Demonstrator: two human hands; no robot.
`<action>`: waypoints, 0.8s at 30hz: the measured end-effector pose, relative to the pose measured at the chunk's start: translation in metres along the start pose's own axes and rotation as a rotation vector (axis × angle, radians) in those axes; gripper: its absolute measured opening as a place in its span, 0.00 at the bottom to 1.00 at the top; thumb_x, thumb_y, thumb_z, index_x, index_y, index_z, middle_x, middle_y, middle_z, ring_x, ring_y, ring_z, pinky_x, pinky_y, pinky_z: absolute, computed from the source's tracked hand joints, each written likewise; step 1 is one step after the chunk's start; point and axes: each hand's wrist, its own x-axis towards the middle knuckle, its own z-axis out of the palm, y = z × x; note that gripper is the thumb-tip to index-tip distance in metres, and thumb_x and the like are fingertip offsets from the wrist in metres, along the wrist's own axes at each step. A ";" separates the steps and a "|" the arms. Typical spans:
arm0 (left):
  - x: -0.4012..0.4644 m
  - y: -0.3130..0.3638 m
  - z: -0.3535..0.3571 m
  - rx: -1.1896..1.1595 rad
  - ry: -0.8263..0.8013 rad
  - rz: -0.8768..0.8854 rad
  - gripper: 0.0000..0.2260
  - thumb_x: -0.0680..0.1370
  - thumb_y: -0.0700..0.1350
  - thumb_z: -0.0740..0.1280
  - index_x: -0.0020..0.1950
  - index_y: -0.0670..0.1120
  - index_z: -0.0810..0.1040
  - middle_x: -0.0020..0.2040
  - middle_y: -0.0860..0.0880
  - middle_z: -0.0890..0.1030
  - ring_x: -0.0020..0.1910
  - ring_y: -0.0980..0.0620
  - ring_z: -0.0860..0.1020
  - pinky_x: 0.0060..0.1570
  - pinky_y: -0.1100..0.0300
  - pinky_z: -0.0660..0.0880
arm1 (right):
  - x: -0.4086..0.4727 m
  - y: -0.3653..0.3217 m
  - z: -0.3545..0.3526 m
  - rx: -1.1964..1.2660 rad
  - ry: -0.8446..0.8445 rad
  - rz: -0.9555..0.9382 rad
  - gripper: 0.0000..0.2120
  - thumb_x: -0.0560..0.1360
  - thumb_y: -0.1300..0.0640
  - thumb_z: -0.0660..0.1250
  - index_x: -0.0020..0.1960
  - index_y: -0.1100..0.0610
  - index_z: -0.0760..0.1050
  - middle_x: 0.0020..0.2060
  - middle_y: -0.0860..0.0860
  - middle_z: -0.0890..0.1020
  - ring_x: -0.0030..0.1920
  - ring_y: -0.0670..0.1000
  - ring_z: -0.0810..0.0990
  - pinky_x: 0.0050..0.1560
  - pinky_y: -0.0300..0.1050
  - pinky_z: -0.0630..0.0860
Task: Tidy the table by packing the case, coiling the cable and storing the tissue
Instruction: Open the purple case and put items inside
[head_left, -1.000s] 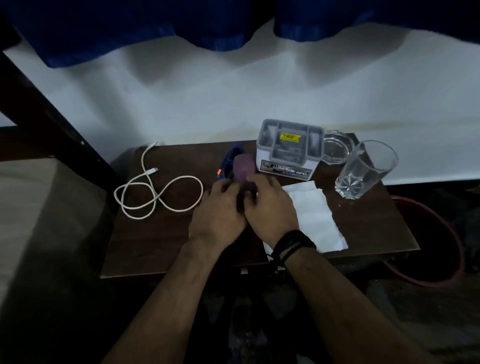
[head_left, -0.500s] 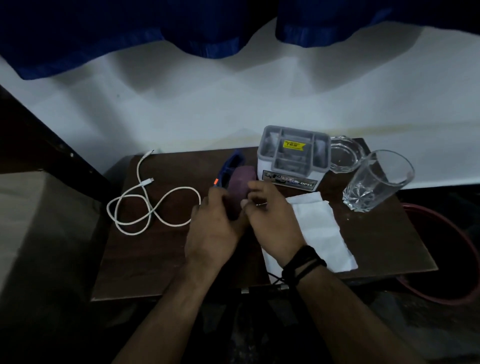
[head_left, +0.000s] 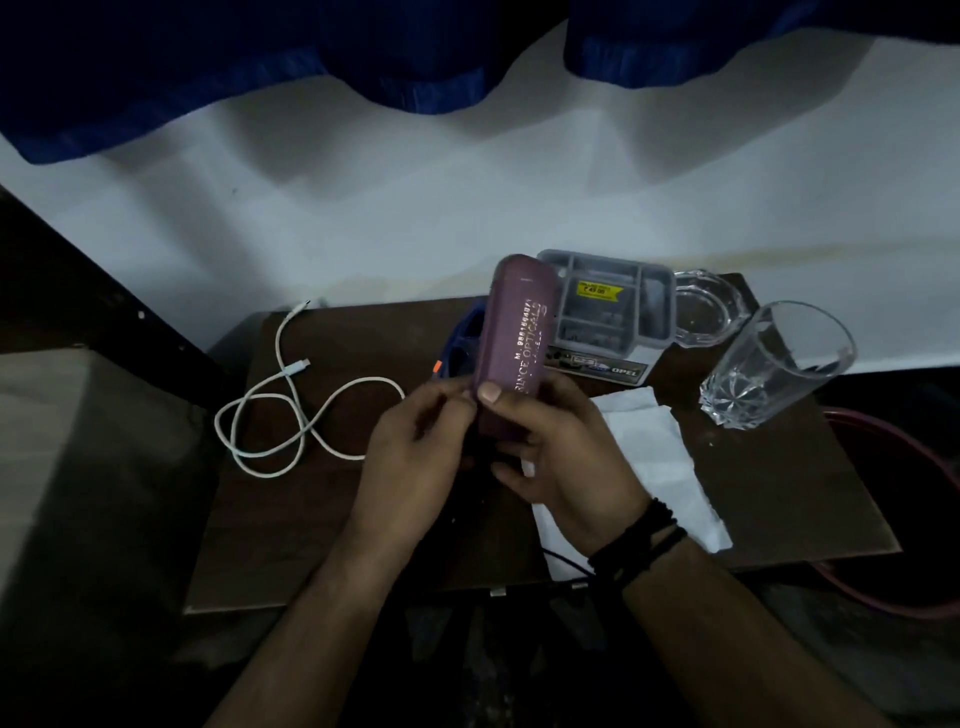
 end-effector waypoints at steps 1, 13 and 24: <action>0.001 -0.003 0.000 0.069 0.027 0.048 0.10 0.82 0.43 0.65 0.57 0.53 0.84 0.52 0.53 0.86 0.54 0.56 0.84 0.57 0.53 0.80 | 0.000 -0.002 0.001 -0.017 0.034 -0.070 0.15 0.74 0.58 0.74 0.60 0.51 0.78 0.47 0.45 0.87 0.45 0.46 0.86 0.43 0.39 0.79; 0.013 -0.003 -0.002 0.089 0.033 0.200 0.23 0.78 0.43 0.73 0.72 0.54 0.75 0.59 0.57 0.84 0.58 0.62 0.81 0.57 0.69 0.75 | -0.003 -0.002 0.006 -0.286 -0.146 -0.235 0.24 0.77 0.65 0.66 0.69 0.47 0.75 0.57 0.46 0.85 0.58 0.43 0.82 0.59 0.43 0.78; 0.017 -0.014 -0.017 0.603 -0.061 0.507 0.18 0.77 0.55 0.70 0.66 0.51 0.81 0.59 0.54 0.83 0.57 0.58 0.82 0.57 0.58 0.78 | 0.002 -0.003 -0.013 0.087 -0.109 0.146 0.09 0.76 0.47 0.71 0.55 0.47 0.76 0.36 0.45 0.82 0.42 0.44 0.81 0.58 0.50 0.71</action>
